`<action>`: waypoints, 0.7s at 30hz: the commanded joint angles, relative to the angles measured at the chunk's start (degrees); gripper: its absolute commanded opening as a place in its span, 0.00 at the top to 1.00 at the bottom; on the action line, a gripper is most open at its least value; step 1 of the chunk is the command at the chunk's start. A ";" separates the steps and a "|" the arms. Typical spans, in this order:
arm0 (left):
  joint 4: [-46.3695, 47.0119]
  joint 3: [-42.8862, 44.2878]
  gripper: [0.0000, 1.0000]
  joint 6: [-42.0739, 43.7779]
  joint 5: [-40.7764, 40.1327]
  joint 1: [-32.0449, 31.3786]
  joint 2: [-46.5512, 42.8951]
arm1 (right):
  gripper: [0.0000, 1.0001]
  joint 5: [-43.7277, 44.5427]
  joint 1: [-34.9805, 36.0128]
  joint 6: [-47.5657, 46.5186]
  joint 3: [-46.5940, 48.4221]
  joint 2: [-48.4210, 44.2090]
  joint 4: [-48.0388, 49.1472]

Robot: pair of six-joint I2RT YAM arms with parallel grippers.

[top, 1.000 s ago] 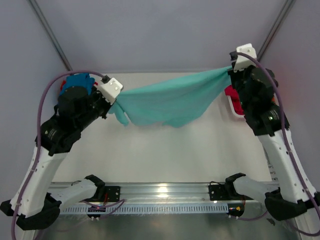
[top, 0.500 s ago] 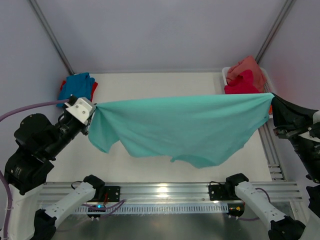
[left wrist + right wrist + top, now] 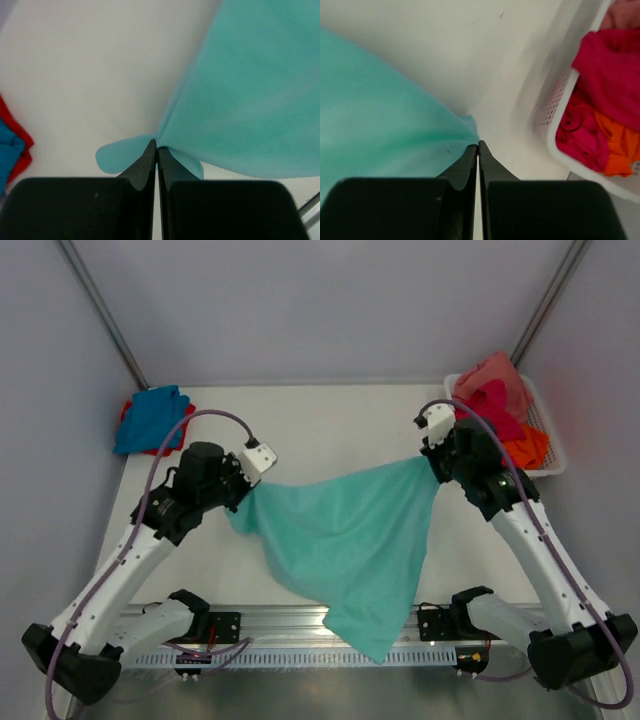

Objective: Fold and stack the t-shirts
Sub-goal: Flatten the tshirt out

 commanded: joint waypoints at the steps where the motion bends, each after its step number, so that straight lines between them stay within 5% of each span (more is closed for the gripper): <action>1: 10.10 -8.32 1.00 -0.99 1.16 0.17 2.60 | 0.97 3.95 -0.30 -3.19 -5.36 2.59 8.25; 8: 22.86 -13.35 1.00 -1.25 0.46 0.17 17.17 | 0.97 7.80 -0.21 -3.64 -6.79 18.67 18.37; 21: 45.00 -0.70 1.00 -1.78 -25.63 0.43 47.77 | 0.97 19.50 -0.21 -3.37 9.03 41.71 29.36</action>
